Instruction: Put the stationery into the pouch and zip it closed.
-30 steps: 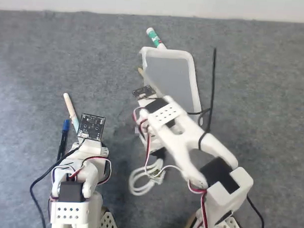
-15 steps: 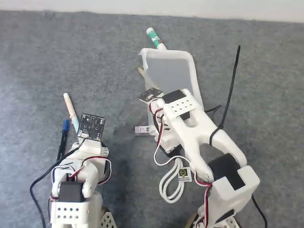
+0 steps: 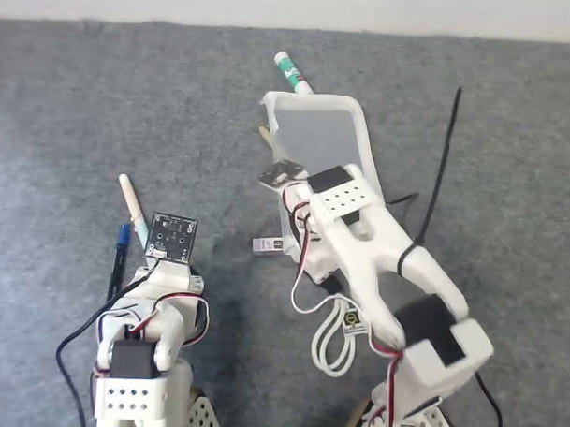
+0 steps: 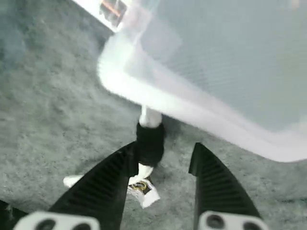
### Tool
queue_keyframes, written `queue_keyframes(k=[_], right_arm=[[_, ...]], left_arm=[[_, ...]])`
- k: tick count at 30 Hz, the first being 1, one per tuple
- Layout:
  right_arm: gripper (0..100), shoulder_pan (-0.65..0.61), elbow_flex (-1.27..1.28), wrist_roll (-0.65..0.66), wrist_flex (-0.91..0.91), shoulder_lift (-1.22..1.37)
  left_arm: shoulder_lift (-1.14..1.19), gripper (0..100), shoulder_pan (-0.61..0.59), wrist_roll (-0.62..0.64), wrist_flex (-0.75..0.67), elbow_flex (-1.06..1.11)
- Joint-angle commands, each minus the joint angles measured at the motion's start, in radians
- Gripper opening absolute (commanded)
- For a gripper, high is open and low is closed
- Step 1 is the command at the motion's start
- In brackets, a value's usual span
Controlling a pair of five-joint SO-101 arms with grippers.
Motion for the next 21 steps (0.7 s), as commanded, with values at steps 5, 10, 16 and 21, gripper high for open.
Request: queue_keyframes(k=[5, 10, 16, 21], right_arm=[[15.1, 0.018, 0.183, -0.043, -0.134, -0.283], [15.1, -0.001, 0.253, -0.046, -0.183, -0.355], [14.7, -0.036, 0.279, -0.046, -0.232, -0.302], [14.7, -0.036, 0.282, -0.038, -0.274, -0.232]], left_arm=[[-0.011, 1, -0.002, -0.005, 0.006, -0.005], [-0.011, 1, -0.002, -0.005, 0.006, -0.005], [-0.011, 1, -0.002, -0.005, 0.006, -0.005], [-0.011, 1, -0.002, -0.005, 0.006, -0.005]])
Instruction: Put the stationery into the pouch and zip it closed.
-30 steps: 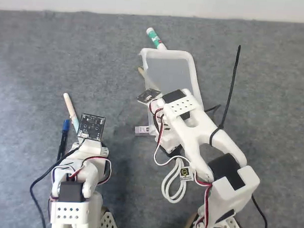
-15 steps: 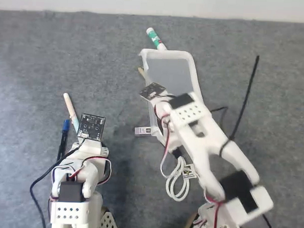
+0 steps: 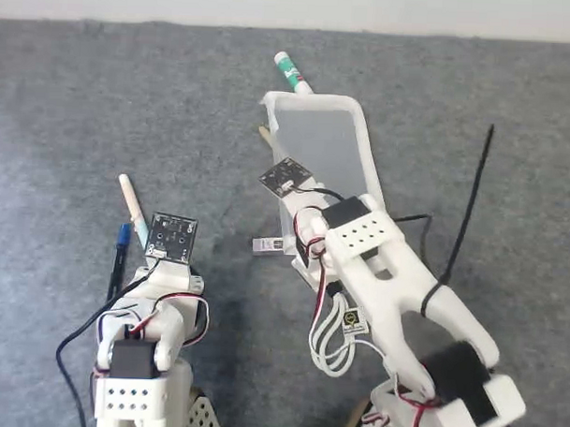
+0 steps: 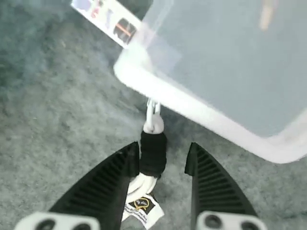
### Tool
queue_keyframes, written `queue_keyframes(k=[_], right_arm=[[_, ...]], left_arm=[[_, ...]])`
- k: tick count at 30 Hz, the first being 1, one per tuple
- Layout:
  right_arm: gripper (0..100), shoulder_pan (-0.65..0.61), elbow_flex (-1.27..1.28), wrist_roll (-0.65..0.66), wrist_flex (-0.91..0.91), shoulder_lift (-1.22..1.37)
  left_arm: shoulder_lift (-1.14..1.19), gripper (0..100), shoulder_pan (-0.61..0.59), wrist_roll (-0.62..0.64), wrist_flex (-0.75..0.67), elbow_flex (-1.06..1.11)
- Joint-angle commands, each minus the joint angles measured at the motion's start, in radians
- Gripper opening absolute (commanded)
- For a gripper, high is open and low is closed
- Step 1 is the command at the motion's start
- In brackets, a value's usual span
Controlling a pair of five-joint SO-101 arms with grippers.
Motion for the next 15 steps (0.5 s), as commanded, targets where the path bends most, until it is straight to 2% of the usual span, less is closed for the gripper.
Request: queue_keyframes(k=[1, 12, 15], right_arm=[[14.7, -0.005, -0.009, -0.002, -0.027, 0.021], [14.4, -0.004, -0.011, -0.002, -0.018, 0.082], [9.5, -0.004, -0.009, 0.000, -0.019, 0.084]], left_arm=[[-0.011, 1, -0.002, -0.005, 0.006, -0.005], [-0.011, 1, -0.002, -0.005, 0.006, -0.005], [-0.011, 1, -0.002, -0.005, 0.006, -0.005]])
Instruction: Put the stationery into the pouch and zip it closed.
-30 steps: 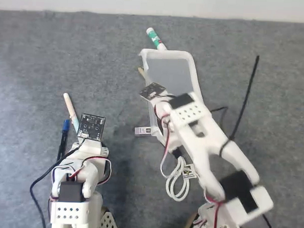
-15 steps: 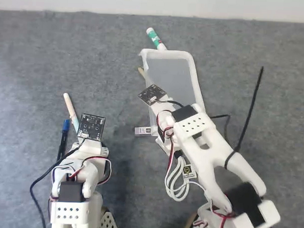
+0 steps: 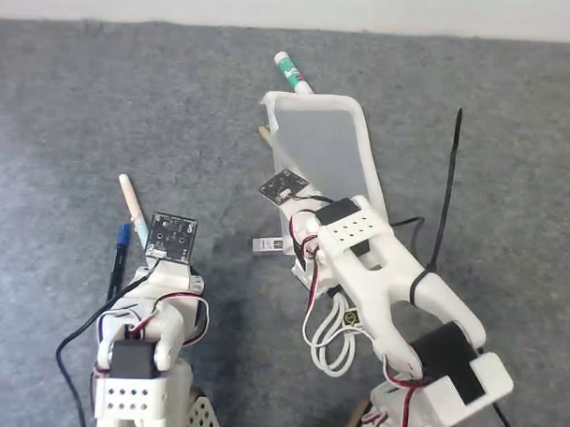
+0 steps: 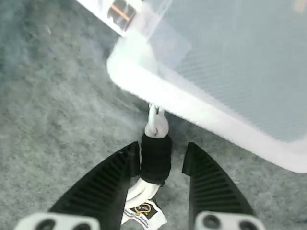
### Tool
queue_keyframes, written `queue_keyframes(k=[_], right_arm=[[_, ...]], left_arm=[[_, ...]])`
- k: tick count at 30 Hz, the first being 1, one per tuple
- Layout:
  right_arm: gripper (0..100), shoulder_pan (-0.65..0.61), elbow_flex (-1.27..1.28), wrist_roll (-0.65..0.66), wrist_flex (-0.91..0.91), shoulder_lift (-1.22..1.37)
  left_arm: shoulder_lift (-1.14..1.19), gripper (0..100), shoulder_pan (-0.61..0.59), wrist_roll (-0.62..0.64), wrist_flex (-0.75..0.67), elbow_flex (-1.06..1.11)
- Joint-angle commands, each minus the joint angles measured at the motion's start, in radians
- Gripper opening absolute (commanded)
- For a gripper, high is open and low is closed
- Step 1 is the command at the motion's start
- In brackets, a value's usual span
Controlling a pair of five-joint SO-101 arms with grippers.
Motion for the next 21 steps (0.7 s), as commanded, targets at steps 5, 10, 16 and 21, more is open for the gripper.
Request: queue_keyframes(k=[5, 10, 16, 21], right_arm=[[5.3, 0.022, -0.008, 0.000, -0.002, -0.001], [5.4, 0.051, -0.008, 0.000, 0.001, -0.001], [13.2, 0.048, -0.008, 0.000, 0.039, 0.008], [7.4, 0.047, -0.015, 0.052, 0.030, 0.071]], left_arm=[[-0.011, 1, -0.002, -0.005, 0.006, -0.005], [-0.011, 1, -0.002, -0.005, 0.006, -0.005], [-0.011, 1, -0.002, -0.005, 0.006, -0.005], [-0.011, 1, -0.002, -0.005, 0.006, -0.005]])
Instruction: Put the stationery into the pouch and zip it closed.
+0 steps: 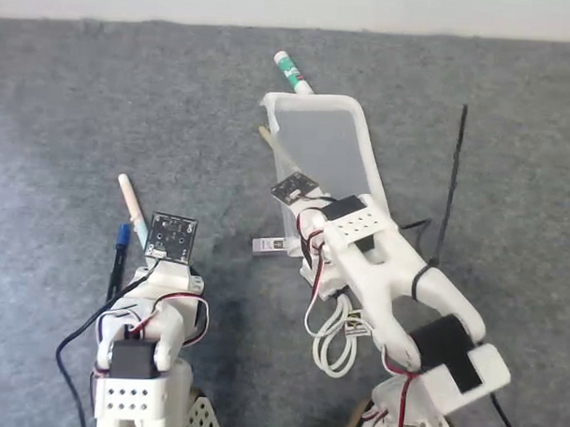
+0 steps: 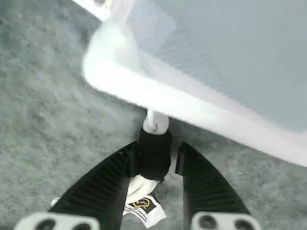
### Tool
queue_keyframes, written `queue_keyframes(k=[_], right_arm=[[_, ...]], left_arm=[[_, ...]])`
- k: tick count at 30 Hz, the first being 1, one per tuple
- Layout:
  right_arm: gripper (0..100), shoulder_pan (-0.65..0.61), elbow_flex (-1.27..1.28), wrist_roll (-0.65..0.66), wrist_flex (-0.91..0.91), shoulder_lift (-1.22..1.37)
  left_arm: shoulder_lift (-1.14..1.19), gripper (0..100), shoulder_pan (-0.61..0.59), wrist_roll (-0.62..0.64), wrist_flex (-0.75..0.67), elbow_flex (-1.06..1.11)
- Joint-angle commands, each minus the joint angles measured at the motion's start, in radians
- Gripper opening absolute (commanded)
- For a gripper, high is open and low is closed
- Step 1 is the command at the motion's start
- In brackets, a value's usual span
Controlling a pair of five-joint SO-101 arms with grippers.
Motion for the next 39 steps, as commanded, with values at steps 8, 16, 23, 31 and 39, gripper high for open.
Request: queue_keyframes(k=[8, 16, 23, 31, 39], right_arm=[[0.7, 0.033, -0.023, 0.018, 0.010, -0.065], [0.7, 0.038, 0.055, 0.025, 0.010, -0.278], [0.7, 0.038, 0.121, 0.025, 0.005, -0.450], [0.7, 0.038, 0.209, 0.040, -0.038, -0.610], [0.7, 0.038, 0.311, 0.044, -0.099, -0.768]], left_arm=[[-0.011, 1, -0.002, -0.005, 0.006, -0.005], [-0.011, 1, -0.002, -0.005, 0.006, -0.005], [-0.011, 1, -0.002, -0.005, 0.006, -0.005], [-0.011, 1, 0.002, -0.002, 0.006, -0.005], [-0.012, 1, -0.003, -0.005, -0.005, -0.007]])
